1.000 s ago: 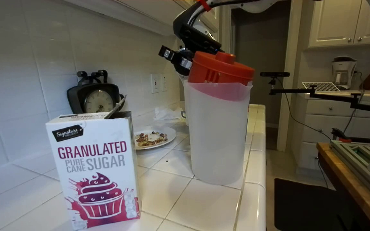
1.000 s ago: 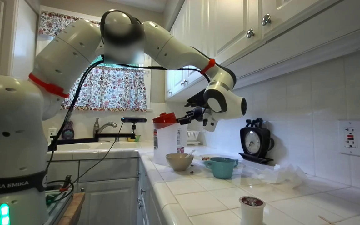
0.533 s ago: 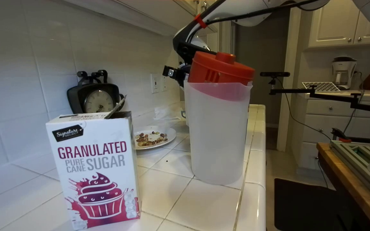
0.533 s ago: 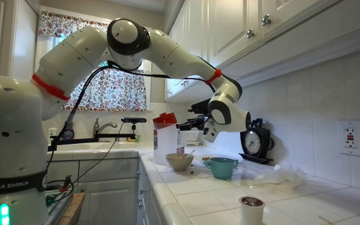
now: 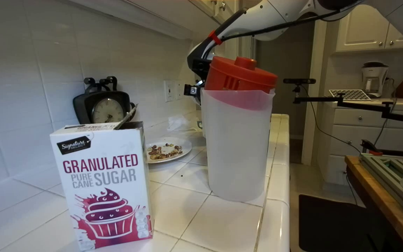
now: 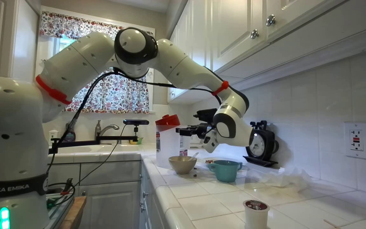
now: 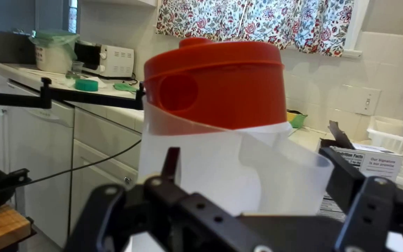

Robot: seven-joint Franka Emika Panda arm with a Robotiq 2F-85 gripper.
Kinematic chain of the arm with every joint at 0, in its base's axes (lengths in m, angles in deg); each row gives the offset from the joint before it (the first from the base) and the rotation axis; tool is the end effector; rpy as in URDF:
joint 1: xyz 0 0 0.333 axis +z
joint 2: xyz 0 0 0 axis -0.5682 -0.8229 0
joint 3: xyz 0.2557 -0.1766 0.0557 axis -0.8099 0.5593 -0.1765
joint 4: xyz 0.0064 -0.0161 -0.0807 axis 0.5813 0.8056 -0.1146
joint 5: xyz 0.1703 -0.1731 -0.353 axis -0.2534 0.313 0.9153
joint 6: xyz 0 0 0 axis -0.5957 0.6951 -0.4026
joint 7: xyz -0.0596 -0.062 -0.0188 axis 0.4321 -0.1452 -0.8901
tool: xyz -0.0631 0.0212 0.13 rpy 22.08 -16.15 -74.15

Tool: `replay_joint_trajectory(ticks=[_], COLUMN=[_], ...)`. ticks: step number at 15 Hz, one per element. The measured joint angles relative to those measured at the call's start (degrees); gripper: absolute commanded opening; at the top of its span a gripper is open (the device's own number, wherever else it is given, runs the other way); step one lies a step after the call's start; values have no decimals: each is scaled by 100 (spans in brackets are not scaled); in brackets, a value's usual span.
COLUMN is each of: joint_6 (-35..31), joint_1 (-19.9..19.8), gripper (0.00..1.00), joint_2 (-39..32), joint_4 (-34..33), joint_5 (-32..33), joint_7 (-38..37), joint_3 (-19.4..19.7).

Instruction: Move the jug to the right.

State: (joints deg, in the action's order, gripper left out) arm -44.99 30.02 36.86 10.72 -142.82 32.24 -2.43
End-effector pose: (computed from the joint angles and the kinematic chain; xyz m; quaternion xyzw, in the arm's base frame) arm 0.6203 0.0706 0.2378 -0.6206 0.2980 0.5927 0.4180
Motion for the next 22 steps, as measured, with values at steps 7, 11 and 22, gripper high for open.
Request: replay_joint_trajectory(ticks=[7,11,22], joint_6=[186,192,195], joint_1=[14,16,52], gripper=[61,60,9], joint_2=[-146,-146,107], joint_4=[-91,-114,-37], joint_5=[13,34,-376], joint_7=[-139,-145,-117], joint_3=[0,0,-88])
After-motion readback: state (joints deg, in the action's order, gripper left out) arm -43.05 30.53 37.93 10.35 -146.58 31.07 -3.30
